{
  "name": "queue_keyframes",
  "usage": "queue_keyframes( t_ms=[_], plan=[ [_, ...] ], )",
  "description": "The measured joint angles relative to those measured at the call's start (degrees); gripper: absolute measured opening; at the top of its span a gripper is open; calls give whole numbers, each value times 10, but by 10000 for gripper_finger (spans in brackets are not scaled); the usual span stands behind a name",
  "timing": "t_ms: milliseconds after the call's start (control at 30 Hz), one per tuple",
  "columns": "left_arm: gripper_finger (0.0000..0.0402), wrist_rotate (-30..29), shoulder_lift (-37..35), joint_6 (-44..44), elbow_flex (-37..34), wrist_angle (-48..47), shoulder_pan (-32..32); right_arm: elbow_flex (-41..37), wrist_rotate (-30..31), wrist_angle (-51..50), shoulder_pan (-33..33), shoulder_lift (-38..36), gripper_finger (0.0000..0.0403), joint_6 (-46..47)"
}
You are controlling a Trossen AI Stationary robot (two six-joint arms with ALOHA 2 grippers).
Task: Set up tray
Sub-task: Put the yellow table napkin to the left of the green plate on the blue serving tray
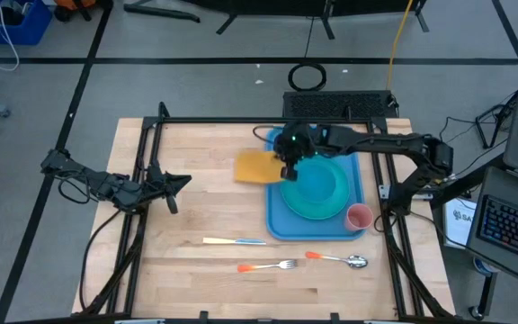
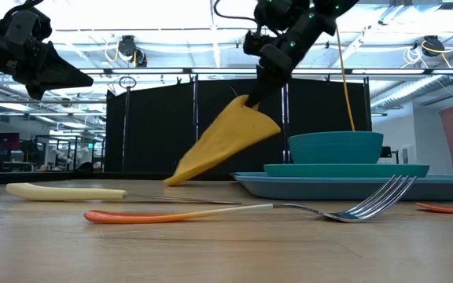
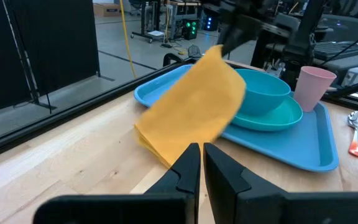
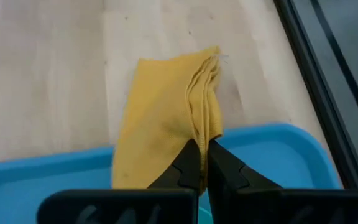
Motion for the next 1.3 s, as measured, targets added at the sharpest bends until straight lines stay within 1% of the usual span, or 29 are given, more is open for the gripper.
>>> queue_keyframes(
  t_ms=[100,433,567,700,1000,1300],
  plan=[
    [24,0,0,0,0,0,0,5,-20,-15,-30,0,0,-5],
    [24,0,0,0,0,0,0,5,-23,-48,-108,0,0,-36],
    [24,0,0,0,0,0,0,5,-50,-49,-137,0,0,-41],
    [24,0,0,0,0,0,0,5,-50,-54,-158,0,0,-41],
    [24,0,0,0,0,0,0,5,-50,-100,-200,0,0,-44],
    [24,0,0,0,0,0,0,5,-48,-132,-258,0,0,-60]
  ],
)
